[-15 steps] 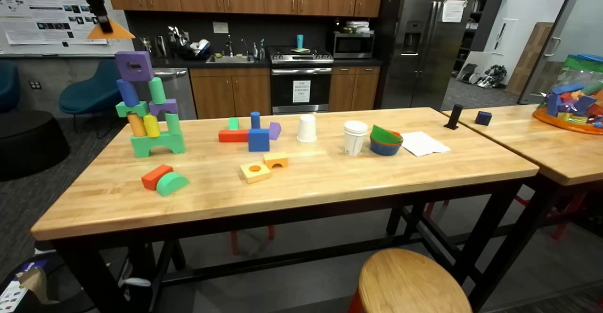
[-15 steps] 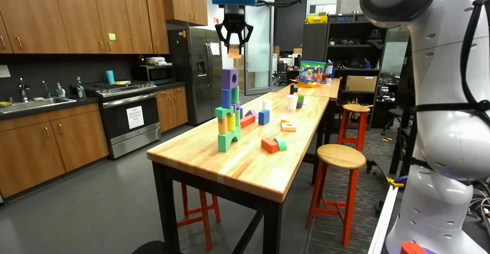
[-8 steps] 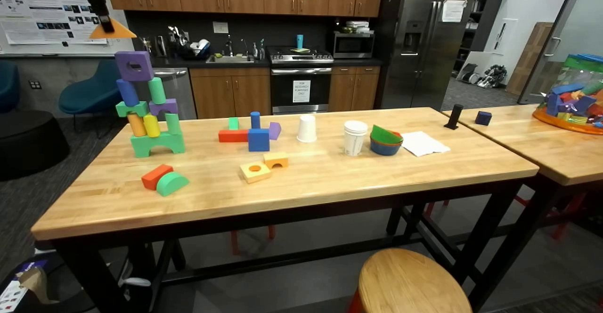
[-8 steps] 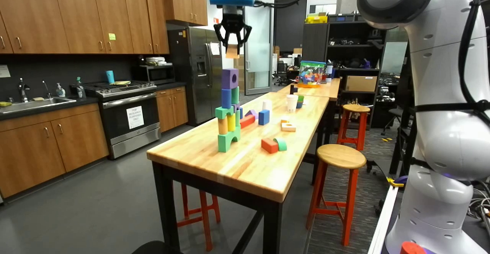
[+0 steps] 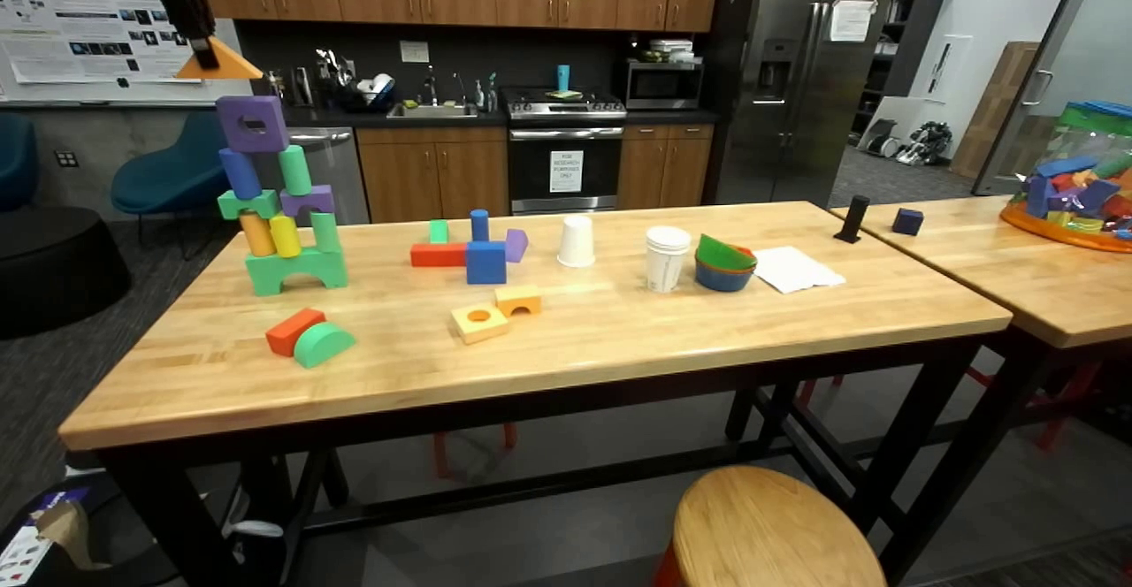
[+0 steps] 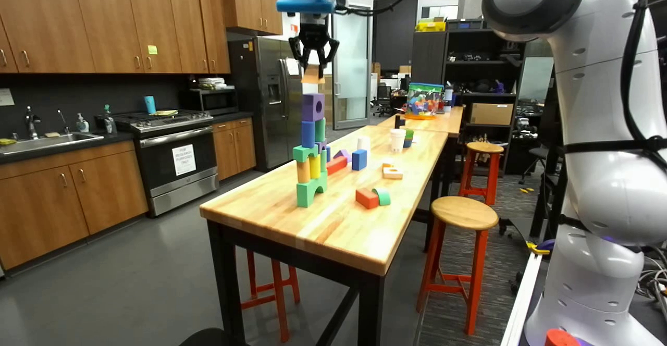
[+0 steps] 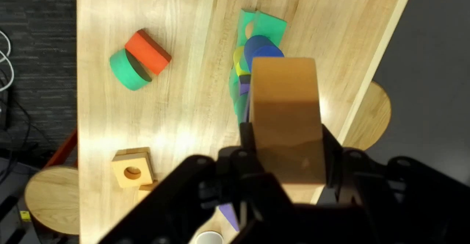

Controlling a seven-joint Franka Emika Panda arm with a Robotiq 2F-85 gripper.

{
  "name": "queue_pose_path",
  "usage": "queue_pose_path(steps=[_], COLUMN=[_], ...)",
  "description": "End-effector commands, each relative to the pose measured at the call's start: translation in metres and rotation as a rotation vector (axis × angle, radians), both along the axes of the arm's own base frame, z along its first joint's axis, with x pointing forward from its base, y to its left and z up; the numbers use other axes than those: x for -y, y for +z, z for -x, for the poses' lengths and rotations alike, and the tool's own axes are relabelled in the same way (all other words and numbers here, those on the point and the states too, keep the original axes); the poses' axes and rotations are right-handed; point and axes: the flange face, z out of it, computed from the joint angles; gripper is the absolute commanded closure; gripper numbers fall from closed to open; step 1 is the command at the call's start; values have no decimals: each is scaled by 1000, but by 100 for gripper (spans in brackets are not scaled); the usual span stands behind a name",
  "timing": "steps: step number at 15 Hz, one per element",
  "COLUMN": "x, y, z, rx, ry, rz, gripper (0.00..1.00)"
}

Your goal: Put the triangular block on top of the stack

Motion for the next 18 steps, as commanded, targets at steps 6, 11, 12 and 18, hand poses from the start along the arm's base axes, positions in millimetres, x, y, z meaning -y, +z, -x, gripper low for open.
queue_pose_path(steps=[6,11,12,18], x=[-11,-10,-9,-9], y=[-4,-6,-7,-11], z=[-5,-5,-6,-8], rx=[20,13,11,-4], ry=[-173,-177,-176,-143], rz=[-23,-27,-28,-23], gripper=[59,84,84,84])
